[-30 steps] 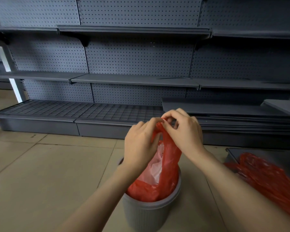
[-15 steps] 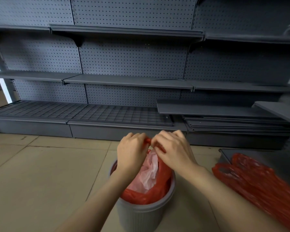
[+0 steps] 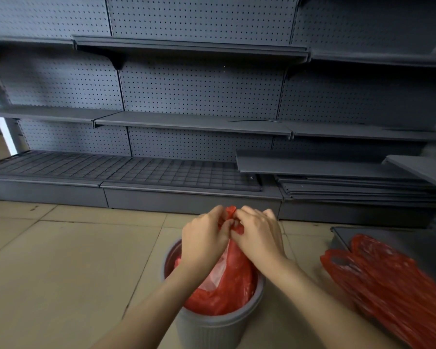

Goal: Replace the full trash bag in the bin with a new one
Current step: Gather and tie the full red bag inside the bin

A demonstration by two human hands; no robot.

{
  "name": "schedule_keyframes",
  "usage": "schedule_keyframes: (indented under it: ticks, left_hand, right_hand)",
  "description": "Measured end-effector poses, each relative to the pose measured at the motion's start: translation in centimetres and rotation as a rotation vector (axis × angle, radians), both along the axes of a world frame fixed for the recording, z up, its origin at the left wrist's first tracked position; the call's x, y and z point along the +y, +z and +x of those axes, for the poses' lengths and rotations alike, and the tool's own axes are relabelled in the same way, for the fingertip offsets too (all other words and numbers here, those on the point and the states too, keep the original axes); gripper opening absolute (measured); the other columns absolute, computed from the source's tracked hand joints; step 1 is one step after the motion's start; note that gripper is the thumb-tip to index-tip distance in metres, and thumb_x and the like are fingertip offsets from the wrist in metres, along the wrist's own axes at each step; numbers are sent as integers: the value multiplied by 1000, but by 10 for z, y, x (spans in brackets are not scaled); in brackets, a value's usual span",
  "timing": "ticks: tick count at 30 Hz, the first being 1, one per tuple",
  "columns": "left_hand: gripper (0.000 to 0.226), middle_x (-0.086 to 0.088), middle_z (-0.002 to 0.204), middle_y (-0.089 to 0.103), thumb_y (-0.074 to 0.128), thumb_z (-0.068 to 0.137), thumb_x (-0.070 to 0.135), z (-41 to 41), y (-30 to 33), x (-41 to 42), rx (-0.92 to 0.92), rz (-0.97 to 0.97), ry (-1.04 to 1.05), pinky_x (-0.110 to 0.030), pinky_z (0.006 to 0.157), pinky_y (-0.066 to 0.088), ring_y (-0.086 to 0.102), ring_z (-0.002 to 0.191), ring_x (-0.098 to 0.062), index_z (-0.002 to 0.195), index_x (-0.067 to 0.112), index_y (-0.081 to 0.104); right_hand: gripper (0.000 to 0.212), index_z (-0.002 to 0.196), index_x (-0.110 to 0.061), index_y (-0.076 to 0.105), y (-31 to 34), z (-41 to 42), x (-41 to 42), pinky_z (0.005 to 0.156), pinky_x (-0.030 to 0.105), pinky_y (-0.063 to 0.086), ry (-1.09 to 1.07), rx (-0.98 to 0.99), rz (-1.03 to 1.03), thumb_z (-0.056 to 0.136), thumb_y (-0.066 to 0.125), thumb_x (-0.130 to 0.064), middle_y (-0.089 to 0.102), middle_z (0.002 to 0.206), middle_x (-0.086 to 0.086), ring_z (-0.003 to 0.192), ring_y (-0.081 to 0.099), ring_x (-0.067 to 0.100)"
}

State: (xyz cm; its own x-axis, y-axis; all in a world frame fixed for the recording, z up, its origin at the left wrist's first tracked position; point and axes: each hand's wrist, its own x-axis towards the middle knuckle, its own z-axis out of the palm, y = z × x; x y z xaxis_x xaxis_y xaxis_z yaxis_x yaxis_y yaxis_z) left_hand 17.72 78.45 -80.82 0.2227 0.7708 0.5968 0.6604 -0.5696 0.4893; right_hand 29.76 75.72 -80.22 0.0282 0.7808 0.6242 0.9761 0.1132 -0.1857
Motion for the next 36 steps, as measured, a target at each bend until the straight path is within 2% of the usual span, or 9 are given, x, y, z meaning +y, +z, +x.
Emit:
schedule_keyframes:
  ticks: [2,6,14,19,22,24,29,33,36]
  left_hand:
    - [11,4,68,62,57,84,29,-5,-3,0,32,78,-6,-34,53,46,59,64,-19,79,20,53]
    - [12,3,77,56,59,85,24,-21,-11,6,33,73,17,-32,52,41,56,69,-20,79,17,51]
    - [9,0,73,66,54,82,21,-37,-24,17,-19,-11,2,-38,55,44,60,66,-25,81,18,45]
    - [15,7,47,42,52,72,25,-41,-26,9,-42,-40,-170,-28,49,32,43,45,-8,73,24,37]
    - [17,5,55,52,54,76,27,-40,-31,7,-83,-98,-267,-35,54,44,51,50,-8,78,25,37]
    - [23,5,67,62,59,83,28,-39,-35,7,-123,-144,-317,-36,57,49,60,58,-8,91,26,38]
    - [37,3,99,67,54,86,33,-40,-45,12,-45,-68,-281,-38,71,52,66,84,-15,120,26,39]
    - [17,5,86,62,62,85,31,-41,-39,12,28,80,-186,-36,62,48,59,78,-17,93,20,51]
    - [21,4,73,54,59,85,32,-44,-37,13,72,157,-191,-33,53,41,53,67,-20,78,17,46]
  right_hand:
    - [10,69,-25,57,-3,0,3,65,27,21,9,-9,4,71,60,-34,58,67,-6,65,60,16]
    - [17,77,-28,62,-6,2,6,68,24,24,82,16,-27,69,77,-27,59,70,-10,69,61,11]
    - [8,85,-28,69,-13,0,3,71,25,31,130,19,52,77,67,-26,63,77,-11,70,59,7]
    - [12,92,-26,63,-11,-7,4,75,24,29,177,40,27,84,54,-29,66,97,-11,85,59,9]
    - [12,99,-22,61,-12,-14,3,70,22,23,167,29,-27,89,55,-22,70,84,-4,73,52,14]
    - [15,105,-22,60,-11,-16,1,71,21,23,157,10,-42,91,54,-22,68,84,0,77,50,18]
    - [35,99,-20,65,-16,-14,6,73,27,25,152,-20,-80,90,36,-38,70,87,-4,81,58,19]
    - [42,93,-20,66,-23,-8,9,71,28,24,148,-16,-113,88,31,-44,66,88,-6,85,55,18]
    - [33,96,-22,62,-23,-7,7,72,28,24,156,-35,-131,91,34,-37,67,93,-6,88,54,20]
